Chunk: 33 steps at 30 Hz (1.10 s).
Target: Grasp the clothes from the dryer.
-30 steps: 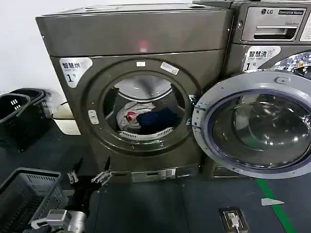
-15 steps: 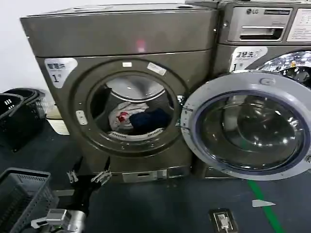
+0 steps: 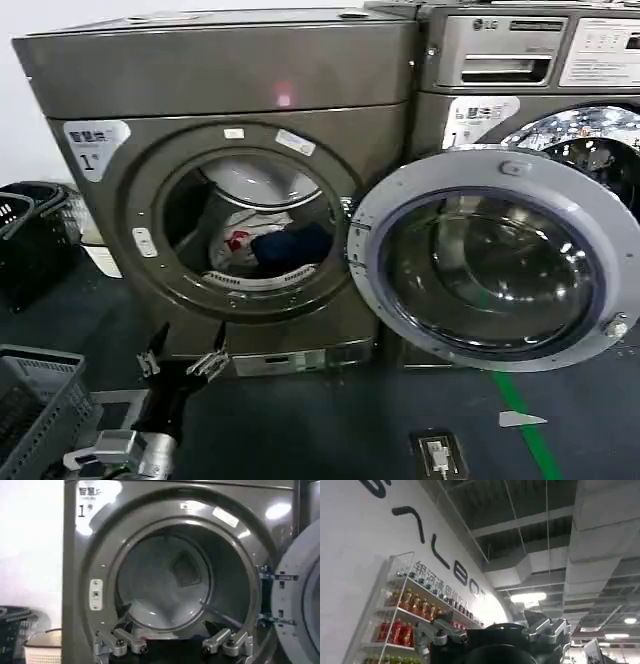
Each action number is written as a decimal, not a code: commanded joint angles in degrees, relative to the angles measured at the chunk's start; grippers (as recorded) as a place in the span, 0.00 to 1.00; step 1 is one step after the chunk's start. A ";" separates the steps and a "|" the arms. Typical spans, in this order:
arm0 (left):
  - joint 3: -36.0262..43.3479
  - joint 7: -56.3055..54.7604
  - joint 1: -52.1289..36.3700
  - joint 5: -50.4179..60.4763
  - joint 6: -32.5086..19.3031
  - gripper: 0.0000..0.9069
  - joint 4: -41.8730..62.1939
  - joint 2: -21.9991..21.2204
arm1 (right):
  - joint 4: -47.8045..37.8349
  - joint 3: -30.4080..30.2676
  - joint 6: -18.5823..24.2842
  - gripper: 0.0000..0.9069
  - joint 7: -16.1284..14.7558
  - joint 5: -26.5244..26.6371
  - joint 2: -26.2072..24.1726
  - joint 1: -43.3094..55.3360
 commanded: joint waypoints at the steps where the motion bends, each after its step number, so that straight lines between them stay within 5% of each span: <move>1: 0.07 0.00 0.03 0.09 -0.07 1.00 0.03 0.05 | 0.00 0.02 0.05 1.00 -0.04 -0.03 -0.03 -0.01; 33: -1.20 -0.25 -0.70 -0.27 -1.25 1.00 -0.17 0.06 | 1.52 -0.78 5.33 1.00 -1.15 0.92 0.92 -0.06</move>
